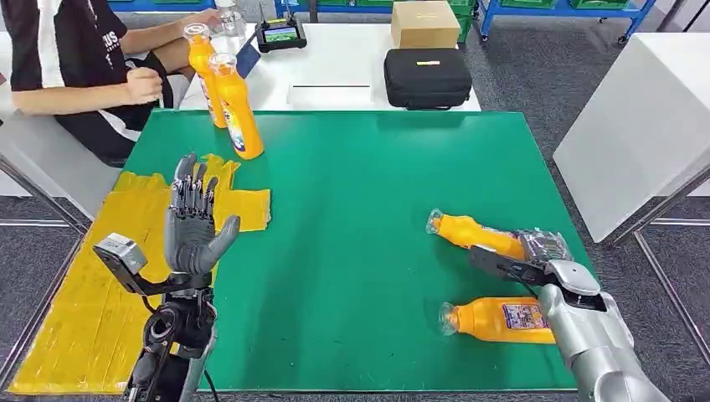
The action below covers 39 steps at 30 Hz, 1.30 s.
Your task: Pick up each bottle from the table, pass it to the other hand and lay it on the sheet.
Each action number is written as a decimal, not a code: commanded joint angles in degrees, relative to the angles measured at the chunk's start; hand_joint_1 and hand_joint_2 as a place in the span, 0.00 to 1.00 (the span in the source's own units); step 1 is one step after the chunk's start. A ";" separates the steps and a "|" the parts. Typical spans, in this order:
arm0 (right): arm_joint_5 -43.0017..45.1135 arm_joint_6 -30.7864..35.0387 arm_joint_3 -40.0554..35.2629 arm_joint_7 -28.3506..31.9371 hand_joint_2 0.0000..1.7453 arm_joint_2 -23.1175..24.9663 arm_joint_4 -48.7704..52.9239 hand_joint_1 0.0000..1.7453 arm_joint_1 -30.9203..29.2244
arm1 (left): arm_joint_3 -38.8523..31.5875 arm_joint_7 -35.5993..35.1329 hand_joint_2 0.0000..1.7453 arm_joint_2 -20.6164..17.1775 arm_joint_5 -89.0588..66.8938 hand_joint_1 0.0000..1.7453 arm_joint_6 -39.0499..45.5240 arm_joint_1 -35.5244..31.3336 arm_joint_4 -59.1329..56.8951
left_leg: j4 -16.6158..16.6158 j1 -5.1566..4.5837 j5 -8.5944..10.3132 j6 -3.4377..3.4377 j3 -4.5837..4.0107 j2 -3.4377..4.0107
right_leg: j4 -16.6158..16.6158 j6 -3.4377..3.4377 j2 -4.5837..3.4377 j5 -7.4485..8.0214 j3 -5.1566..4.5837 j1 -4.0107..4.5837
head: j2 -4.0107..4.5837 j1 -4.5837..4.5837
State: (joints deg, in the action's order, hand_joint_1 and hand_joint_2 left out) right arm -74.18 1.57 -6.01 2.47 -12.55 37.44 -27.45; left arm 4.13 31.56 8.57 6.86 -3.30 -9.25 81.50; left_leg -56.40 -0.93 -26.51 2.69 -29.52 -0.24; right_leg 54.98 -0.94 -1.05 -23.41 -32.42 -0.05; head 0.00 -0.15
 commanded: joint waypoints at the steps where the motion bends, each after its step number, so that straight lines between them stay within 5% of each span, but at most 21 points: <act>1: -0.43 -1.12 -0.90 -0.55 1.00 2.24 -3.82 1.00 3.88 | 0.28 -0.34 1.00 -0.32 -0.04 0.00 0.14 -1.43 -2.34 | 0.05 0.10 0.02 -0.15 0.01 -0.12 | -0.13 0.01 0.17 0.01 0.10 0.09 | 0.00 0.00; 7: 5.89 10.78 4.21 7.52 1.00 6.05 6.74 1.00 7.22 | 0.03 -0.04 1.00 -0.39 -0.40 0.00 0.62 1.27 -0.16 | 0.09 0.12 0.05 -0.21 -0.07 -0.09 | -0.16 0.02 0.18 0.05 0.02 0.10 | 0.00 0.00; 10: 20.04 14.47 10.55 14.19 1.00 12.13 21.78 1.00 12.13 | 0.80 0.25 1.00 -0.01 -1.90 0.00 1.01 3.44 1.55 | 0.06 0.11 -0.02 -0.18 -0.19 0.20 | -0.07 0.04 -0.16 0.06 -0.08 0.07 | 0.00 0.02; 15: 34.60 18.21 9.75 18.80 1.00 17.84 36.98 1.00 19.56 | 6.25 -1.19 1.00 -0.52 -5.11 0.00 0.68 3.17 1.64 | 0.02 0.06 0.07 -0.23 -0.68 -0.19 | 0.08 0.12 0.22 -0.02 -0.64 0.00 | 0.00 0.00; 18: 41.28 20.23 7.35 21.53 1.00 20.07 36.58 1.00 18.75 | 9.80 -3.76 1.00 -0.59 -5.35 0.00 -0.75 1.35 1.74 | -0.04 0.13 0.16 -0.33 -1.05 -0.50 | 0.13 0.11 0.53 -0.06 -0.92 0.07 | 0.00 -0.04; 30: 45.22 19.24 -5.12 22.24 1.00 22.69 30.08 1.00 12.25 | 16.66 -8.54 1.00 -0.93 -5.56 0.00 -2.38 -1.78 1.08 | -0.01 0.08 0.22 -0.25 -1.30 -0.24 | 0.11 0.09 0.27 0.05 -1.19 0.01 | 0.00 0.00; 39: 51.93 7.55 -15.98 22.71 1.00 24.52 21.75 1.00 10.09 | 19.06 -9.61 1.00 -0.05 -6.07 0.00 -2.74 -2.11 0.45 | 0.04 0.12 0.20 -0.28 -1.24 -0.21 | 0.05 0.09 0.29 0.04 -1.16 0.04 | 0.00 0.00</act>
State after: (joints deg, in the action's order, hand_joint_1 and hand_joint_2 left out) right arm -24.67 14.55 -11.88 24.70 11.15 68.18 -14.18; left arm 19.71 22.56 9.03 1.14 -5.86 -9.10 84.85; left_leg -56.39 -0.85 -26.26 2.57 -30.90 -0.55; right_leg 55.08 -0.85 -0.74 -23.34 -33.71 -0.04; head 0.00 -0.15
